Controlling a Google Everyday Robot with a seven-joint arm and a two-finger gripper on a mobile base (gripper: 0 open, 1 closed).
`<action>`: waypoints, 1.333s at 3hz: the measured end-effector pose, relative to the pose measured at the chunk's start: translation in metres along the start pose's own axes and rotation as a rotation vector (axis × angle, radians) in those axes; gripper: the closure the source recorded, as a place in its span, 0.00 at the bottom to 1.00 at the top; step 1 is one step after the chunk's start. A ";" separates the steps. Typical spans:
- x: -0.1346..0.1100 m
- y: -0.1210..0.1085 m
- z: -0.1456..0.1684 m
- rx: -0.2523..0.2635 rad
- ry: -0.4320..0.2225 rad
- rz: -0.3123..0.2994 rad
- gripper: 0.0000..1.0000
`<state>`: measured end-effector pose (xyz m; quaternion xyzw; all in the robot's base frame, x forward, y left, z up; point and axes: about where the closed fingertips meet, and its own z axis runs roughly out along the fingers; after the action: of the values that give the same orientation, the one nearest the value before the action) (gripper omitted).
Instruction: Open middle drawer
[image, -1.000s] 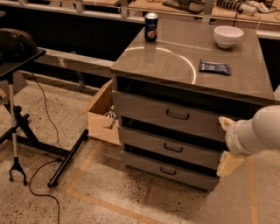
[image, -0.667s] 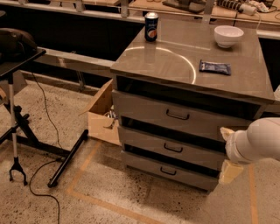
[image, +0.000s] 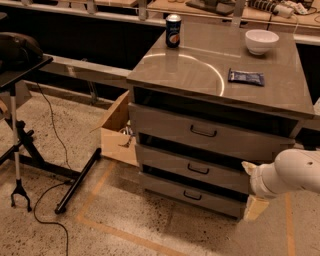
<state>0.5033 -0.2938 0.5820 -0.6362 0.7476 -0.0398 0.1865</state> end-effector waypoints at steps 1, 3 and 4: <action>0.000 0.005 0.009 -0.014 -0.010 -0.049 0.00; 0.022 -0.005 0.053 0.039 -0.025 0.056 0.00; 0.025 -0.016 0.076 0.062 -0.039 0.050 0.00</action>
Offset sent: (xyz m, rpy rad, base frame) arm 0.0146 -0.0157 -0.0685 0.0925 -0.0183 -0.1135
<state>0.5408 -0.3078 0.5101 -0.6117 0.7580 -0.0458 0.2217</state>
